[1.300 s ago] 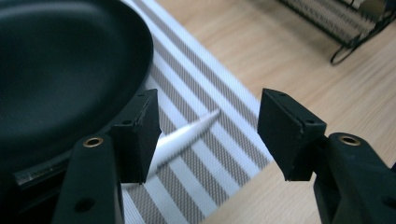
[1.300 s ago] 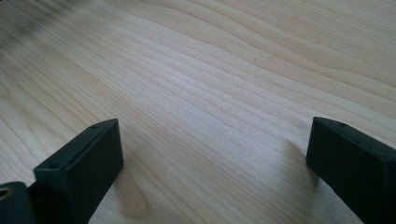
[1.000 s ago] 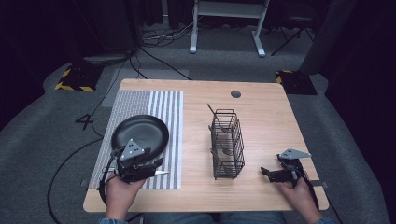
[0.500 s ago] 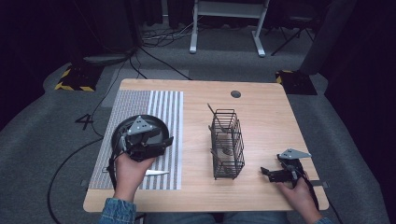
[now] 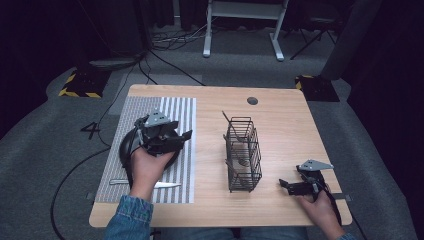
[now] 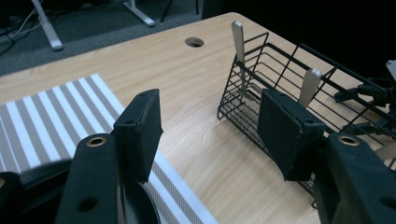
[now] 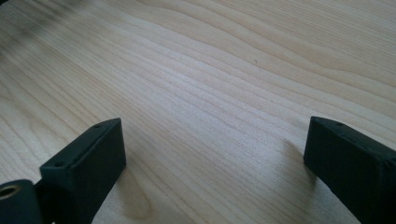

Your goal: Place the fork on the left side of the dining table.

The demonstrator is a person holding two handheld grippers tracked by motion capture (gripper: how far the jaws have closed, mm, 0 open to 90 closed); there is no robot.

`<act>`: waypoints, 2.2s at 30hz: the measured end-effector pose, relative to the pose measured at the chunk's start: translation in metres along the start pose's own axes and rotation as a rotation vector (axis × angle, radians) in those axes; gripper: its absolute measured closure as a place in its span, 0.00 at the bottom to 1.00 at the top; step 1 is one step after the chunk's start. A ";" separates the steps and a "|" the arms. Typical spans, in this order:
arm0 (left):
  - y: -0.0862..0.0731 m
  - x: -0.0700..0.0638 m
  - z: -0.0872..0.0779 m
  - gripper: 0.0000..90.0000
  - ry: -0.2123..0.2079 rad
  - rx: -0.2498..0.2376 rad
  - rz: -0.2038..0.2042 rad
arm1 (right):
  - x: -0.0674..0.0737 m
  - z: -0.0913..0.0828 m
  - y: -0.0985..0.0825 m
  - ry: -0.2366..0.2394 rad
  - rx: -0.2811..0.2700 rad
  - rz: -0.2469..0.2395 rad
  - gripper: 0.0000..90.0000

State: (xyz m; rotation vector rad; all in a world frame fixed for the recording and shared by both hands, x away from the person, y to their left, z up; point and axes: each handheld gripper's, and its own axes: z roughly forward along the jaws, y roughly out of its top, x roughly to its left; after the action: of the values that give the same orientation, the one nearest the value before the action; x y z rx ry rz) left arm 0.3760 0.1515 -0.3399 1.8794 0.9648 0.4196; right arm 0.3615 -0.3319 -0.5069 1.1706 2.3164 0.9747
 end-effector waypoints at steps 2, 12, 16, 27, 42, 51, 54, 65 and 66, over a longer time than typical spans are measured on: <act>0.007 0.000 0.005 0.45 -0.002 -0.008 0.002 | 0.000 0.000 0.000 0.001 0.000 0.000 0.06; 0.032 -0.002 0.028 0.45 -0.050 -0.047 -0.012 | 0.000 0.000 0.000 0.000 0.000 0.001 0.06; 0.039 -0.003 0.037 0.45 -0.061 -0.052 -0.016 | 0.000 0.000 0.000 0.000 -0.001 0.001 0.06; 0.051 -0.005 0.066 0.45 -0.120 -0.048 -0.053 | 0.000 0.000 0.000 -0.001 -0.001 0.000 0.06; 0.056 -0.013 0.100 0.49 -0.138 -0.025 -0.079 | 0.000 0.000 0.000 -0.001 -0.001 0.000 0.06; 0.052 -0.016 0.120 0.49 -0.142 0.010 -0.128 | 0.000 0.000 0.000 -0.001 -0.003 -0.001 0.07; 0.050 -0.017 0.125 0.52 -0.120 0.028 -0.117 | 0.000 0.000 0.000 -0.001 -0.003 -0.001 0.07; 0.040 -0.013 0.139 0.71 -0.169 0.061 -0.122 | 0.001 -0.001 -0.001 0.001 -0.006 -0.001 0.08; 0.040 -0.014 0.140 0.74 -0.167 0.066 -0.116 | 0.001 -0.001 -0.001 0.001 -0.006 -0.001 0.08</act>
State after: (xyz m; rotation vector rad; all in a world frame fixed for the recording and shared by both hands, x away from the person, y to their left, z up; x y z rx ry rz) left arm 0.4743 0.0478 -0.3728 1.8731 0.9789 0.1603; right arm 0.3604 -0.3319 -0.5068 1.1666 2.3128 0.9812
